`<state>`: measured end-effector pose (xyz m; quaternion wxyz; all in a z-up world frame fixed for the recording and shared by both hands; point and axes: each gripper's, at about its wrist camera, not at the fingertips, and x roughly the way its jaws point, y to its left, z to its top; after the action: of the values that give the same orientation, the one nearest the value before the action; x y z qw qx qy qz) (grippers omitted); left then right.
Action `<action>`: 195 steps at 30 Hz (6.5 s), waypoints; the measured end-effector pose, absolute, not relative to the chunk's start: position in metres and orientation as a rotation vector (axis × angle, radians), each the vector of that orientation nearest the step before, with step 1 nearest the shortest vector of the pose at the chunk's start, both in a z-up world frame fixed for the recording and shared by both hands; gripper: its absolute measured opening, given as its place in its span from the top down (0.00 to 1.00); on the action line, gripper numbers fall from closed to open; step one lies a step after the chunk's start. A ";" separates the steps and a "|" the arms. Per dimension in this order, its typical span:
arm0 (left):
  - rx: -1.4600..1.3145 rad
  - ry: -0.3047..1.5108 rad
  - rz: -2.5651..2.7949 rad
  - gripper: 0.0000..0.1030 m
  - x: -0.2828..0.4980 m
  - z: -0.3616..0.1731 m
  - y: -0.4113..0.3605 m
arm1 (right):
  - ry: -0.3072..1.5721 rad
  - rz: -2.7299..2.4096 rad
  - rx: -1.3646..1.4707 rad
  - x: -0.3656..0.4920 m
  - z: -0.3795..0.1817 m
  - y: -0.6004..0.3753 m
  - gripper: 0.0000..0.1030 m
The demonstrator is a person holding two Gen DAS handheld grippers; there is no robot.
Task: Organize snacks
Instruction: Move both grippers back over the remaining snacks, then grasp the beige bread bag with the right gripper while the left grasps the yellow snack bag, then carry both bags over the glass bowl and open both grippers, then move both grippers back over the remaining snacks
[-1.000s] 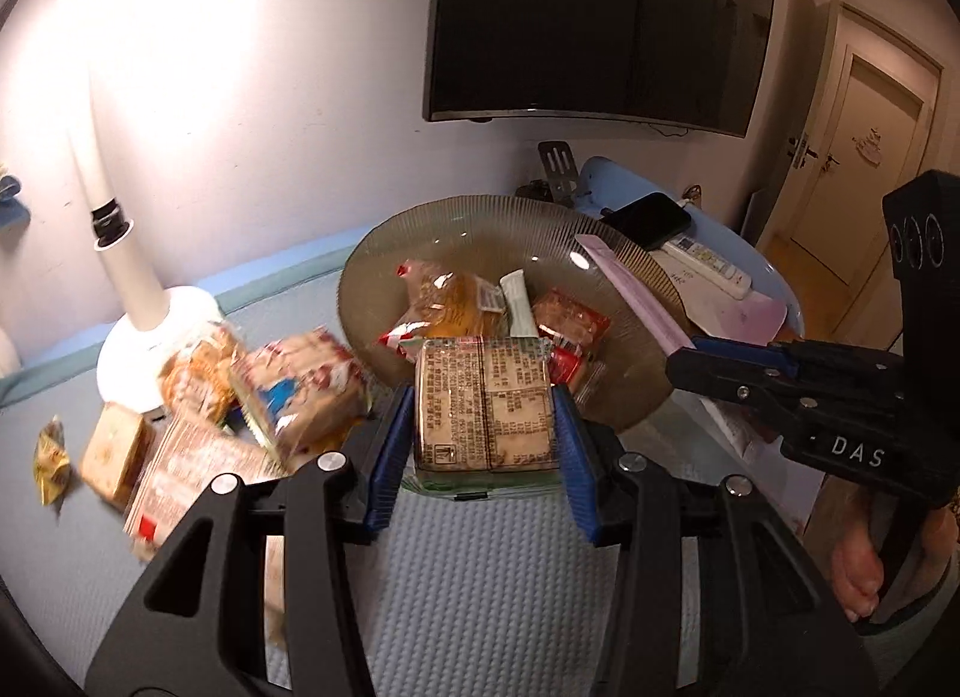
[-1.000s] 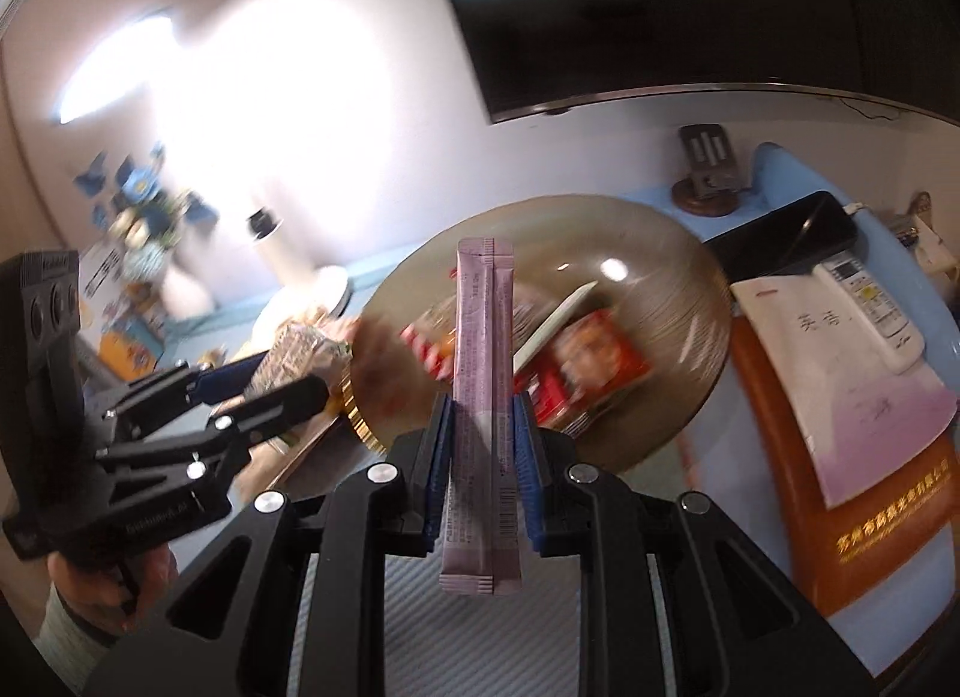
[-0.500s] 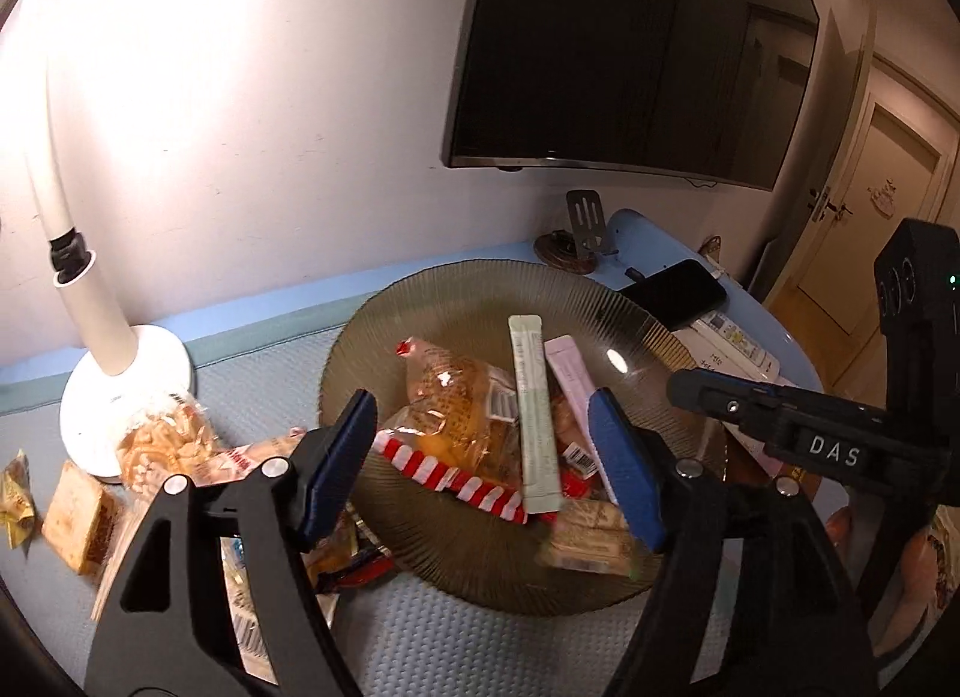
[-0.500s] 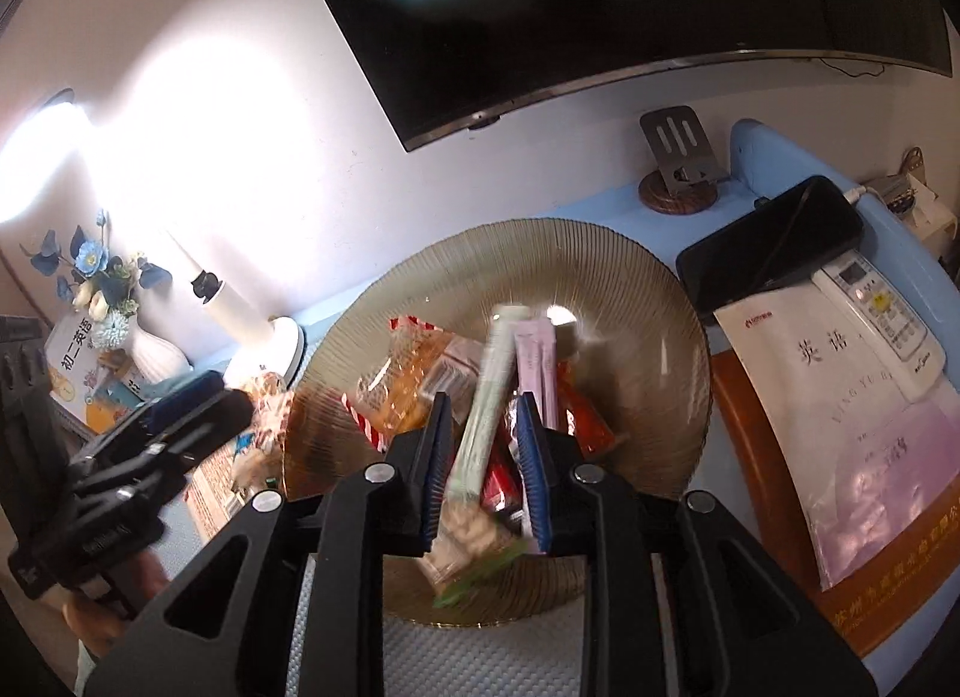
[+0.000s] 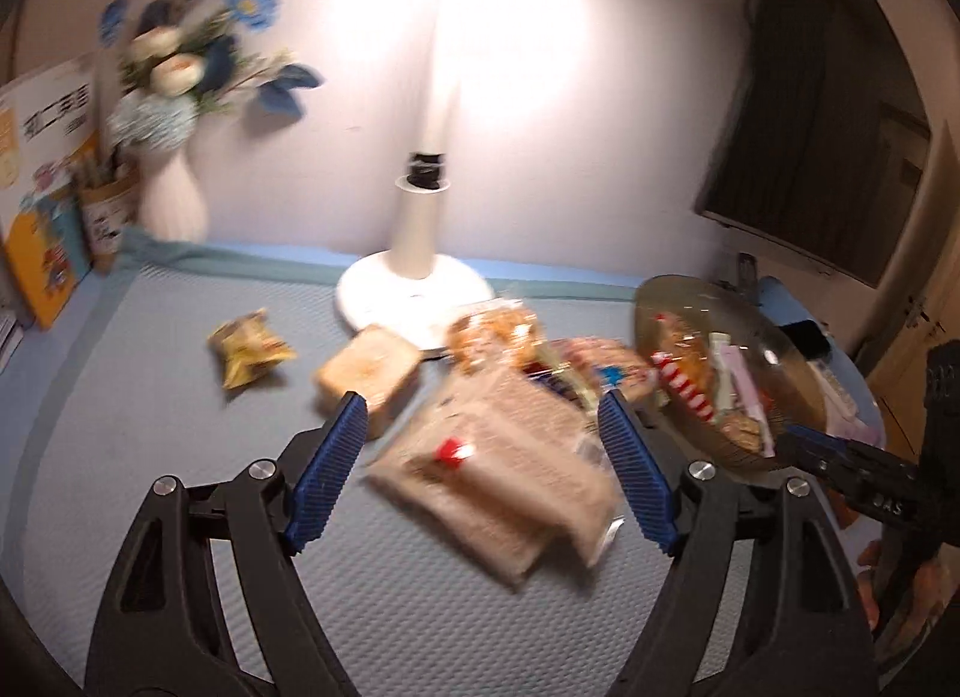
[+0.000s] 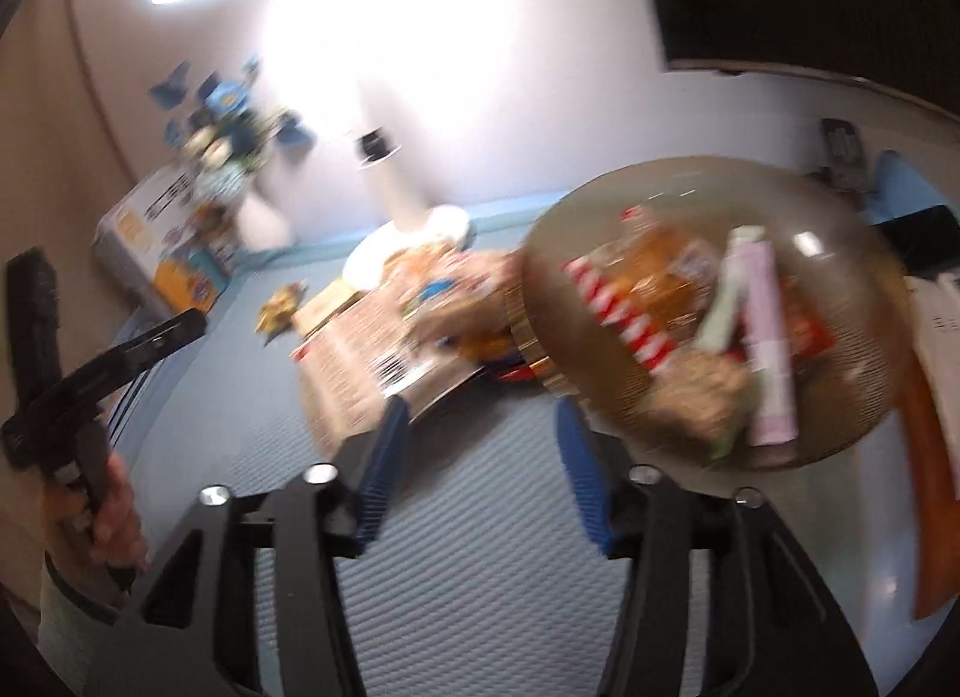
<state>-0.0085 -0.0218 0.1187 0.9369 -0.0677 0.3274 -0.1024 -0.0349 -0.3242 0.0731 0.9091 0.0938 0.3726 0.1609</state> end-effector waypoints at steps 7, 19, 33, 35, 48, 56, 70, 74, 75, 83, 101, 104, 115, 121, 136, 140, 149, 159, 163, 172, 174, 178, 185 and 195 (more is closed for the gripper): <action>-0.132 0.845 0.100 0.22 0.002 0.038 0.071 | 0.812 0.353 0.028 -0.018 0.040 -0.272 0.23; -0.119 0.902 0.179 0.17 0.014 0.006 0.078 | 0.824 0.319 -0.068 -0.014 0.016 -0.260 0.10; -0.141 0.890 0.175 0.16 0.010 0.008 0.082 | 0.827 0.322 -0.064 -0.013 0.015 -0.259 0.08; -0.137 0.887 0.173 0.15 0.010 0.010 0.081 | 0.828 0.321 -0.064 -0.013 0.015 -0.259 0.07; -0.164 0.902 0.132 0.15 0.007 0.019 0.083 | 0.853 0.378 -0.012 -0.008 0.030 -0.262 0.06; -0.335 0.899 -0.006 0.11 0.072 0.081 0.104 | 0.843 0.381 -0.005 0.036 0.057 -0.237 0.05; -0.359 1.052 0.024 0.24 0.190 0.020 0.087 | 0.895 0.440 -0.081 0.069 0.028 -0.213 0.05; -0.277 1.034 0.057 0.49 0.187 0.017 0.082 | 0.908 0.472 -0.109 0.061 0.026 -0.206 0.05; -0.278 1.028 0.050 0.54 0.185 0.018 0.083 | 0.907 0.475 -0.130 0.057 0.025 -0.203 0.05; -0.273 0.979 -0.028 0.59 0.131 0.035 0.080 | 0.905 0.441 -0.164 0.023 0.027 -0.200 0.27; -0.166 0.942 -0.291 0.59 -0.051 0.037 0.013 | 1.034 0.097 -0.017 -0.073 0.008 -0.308 0.27; -0.135 0.955 -0.315 0.59 -0.061 0.027 0.000 | 1.021 0.103 -0.002 -0.075 0.007 -0.310 0.27; -0.145 0.964 -0.295 0.36 -0.061 0.018 -0.008 | 1.022 0.158 0.029 -0.075 0.008 -0.312 0.12; -0.133 0.949 -0.262 0.58 -0.061 0.017 -0.011 | 1.007 0.118 -0.055 -0.077 0.003 -0.300 0.26; -0.084 0.788 -0.384 0.60 -0.071 0.087 -0.053 | 0.873 0.211 0.063 -0.090 0.068 -0.320 0.28; -0.044 0.747 -0.465 0.60 -0.051 0.115 -0.091 | 0.799 0.156 0.078 -0.078 0.100 -0.350 0.28; 0.011 0.724 -0.636 0.60 0.026 0.141 -0.204 | 0.749 -0.053 0.177 0.001 0.132 -0.442 0.28; 0.015 0.697 -0.645 0.27 0.077 0.133 -0.254 | 0.763 -0.062 0.208 0.038 0.127 -0.471 0.24; -0.034 0.687 -0.612 0.28 0.067 0.139 -0.215 | 0.763 -0.028 0.230 0.024 0.126 -0.462 0.24; -0.115 0.604 -0.459 0.27 0.013 0.164 -0.101 | 0.732 0.157 0.121 -0.019 0.140 -0.378 0.24; -0.143 0.599 -0.389 0.27 -0.003 0.158 -0.070 | 0.737 0.199 0.089 -0.027 0.134 -0.353 0.23; -0.238 0.658 -0.273 0.22 -0.015 0.122 -0.010 | 0.810 0.290 0.025 -0.034 0.094 -0.301 0.23; -0.227 0.783 -0.034 0.24 -0.014 0.038 0.044 | 0.902 0.328 -0.119 -0.026 0.027 -0.251 0.23; -0.158 0.758 0.005 0.22 -0.018 0.033 0.034 | 0.944 0.317 -0.009 -0.018 0.010 -0.271 0.16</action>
<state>-0.0181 0.0345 0.0334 0.9260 -0.0771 0.3696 0.0024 -0.0182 -0.2705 0.0096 0.8786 -0.0041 0.4527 0.1520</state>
